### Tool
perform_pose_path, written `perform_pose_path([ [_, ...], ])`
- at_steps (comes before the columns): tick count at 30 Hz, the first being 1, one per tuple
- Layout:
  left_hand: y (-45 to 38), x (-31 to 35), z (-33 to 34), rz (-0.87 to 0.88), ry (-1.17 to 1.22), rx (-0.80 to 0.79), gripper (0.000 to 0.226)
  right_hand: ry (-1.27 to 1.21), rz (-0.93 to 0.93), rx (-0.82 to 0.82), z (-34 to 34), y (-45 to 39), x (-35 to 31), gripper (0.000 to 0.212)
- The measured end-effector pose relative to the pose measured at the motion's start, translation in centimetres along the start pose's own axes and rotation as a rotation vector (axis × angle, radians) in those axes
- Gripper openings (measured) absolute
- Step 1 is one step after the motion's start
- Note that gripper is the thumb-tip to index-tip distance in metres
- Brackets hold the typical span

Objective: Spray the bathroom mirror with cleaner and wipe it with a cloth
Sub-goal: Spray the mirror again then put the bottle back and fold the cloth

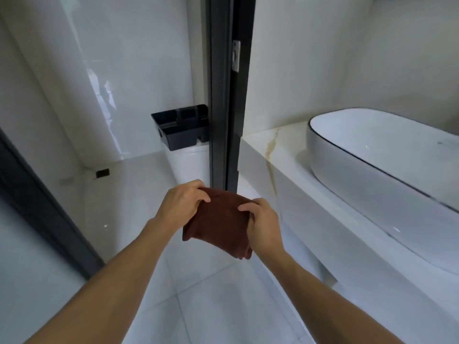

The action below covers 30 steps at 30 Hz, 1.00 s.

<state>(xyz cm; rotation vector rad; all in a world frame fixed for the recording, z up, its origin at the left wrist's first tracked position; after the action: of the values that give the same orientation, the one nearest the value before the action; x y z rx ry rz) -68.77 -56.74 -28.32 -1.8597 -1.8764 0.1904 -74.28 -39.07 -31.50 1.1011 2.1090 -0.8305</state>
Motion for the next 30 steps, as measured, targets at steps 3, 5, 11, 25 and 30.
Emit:
perform_pose_path([
  [3,0.8,0.8,6.2,0.076,-0.061,-0.033,0.029,0.0,0.025,-0.036,2.5,2.3,5.4,0.035],
  [5,1.1,1.4,9.8,0.134,-0.067,-0.023,0.03,0.04,0.034,-0.035,3.8,3.4,8.6,0.037],
  [11,2.2,2.1,19.0,0.227,-0.088,-0.035,0.037,0.268,0.043,0.018,6.1,4.7,16.0,0.035],
  [25,0.7,4.7,33.1,-0.012,-0.112,-0.1,0.027,0.779,0.258,0.143,5.2,6.8,27.0,0.052],
  [30,-1.6,7.7,36.3,0.007,-0.006,-0.081,0.037,0.797,0.378,0.123,3.8,5.6,30.7,0.051],
])
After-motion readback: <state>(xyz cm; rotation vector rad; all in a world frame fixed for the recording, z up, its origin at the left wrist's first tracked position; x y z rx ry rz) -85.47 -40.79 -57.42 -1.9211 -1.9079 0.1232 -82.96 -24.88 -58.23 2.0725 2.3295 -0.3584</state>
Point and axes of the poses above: each hand's wrist, its own y-axis away from the middle knuckle, its own z-axis out of the palm, x = y × z, the point moved 10 cm from there along -y, towards the middle knuckle, and after that the axes turned 2 degrees about -x, right-handed, at the moved point
